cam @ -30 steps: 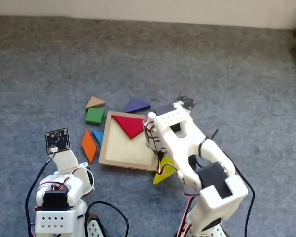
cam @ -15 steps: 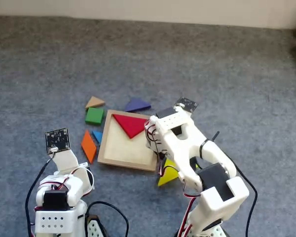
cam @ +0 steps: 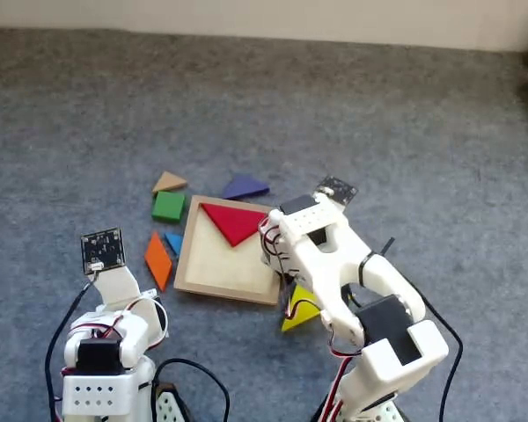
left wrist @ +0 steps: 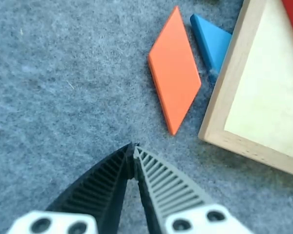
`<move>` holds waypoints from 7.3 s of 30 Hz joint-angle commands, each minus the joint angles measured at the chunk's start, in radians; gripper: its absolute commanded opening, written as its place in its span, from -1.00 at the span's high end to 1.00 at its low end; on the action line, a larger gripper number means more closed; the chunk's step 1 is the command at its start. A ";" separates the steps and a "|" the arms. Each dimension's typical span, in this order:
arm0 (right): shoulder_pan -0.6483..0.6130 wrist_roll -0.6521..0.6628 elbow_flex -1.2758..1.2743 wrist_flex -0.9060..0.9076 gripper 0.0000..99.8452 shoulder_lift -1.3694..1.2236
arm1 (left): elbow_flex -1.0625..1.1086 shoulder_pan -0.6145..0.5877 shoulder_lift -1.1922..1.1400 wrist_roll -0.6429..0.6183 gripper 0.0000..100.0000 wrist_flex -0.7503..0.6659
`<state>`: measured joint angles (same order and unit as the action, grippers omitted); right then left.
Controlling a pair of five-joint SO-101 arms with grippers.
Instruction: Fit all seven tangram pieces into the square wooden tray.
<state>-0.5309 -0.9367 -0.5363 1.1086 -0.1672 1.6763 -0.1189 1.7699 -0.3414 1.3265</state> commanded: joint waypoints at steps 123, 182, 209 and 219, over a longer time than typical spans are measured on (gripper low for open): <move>0.231 0.456 0.073 -0.073 0.29 0.027 | 0.021 -0.012 0.051 0.005 0.99 0.006; -0.165 0.296 0.157 -0.096 0.59 0.217 | 0.021 -0.012 0.051 0.005 0.99 0.006; -0.191 0.215 0.061 -0.263 0.58 0.217 | 0.021 -0.012 0.051 0.005 0.99 0.006; -0.191 0.215 0.061 -0.263 0.42 0.217 | 0.021 -0.012 0.051 0.005 0.99 0.006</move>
<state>-0.7104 -0.7188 -0.4780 0.8661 -0.0107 1.6763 -0.1189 1.7699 -0.3414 1.3265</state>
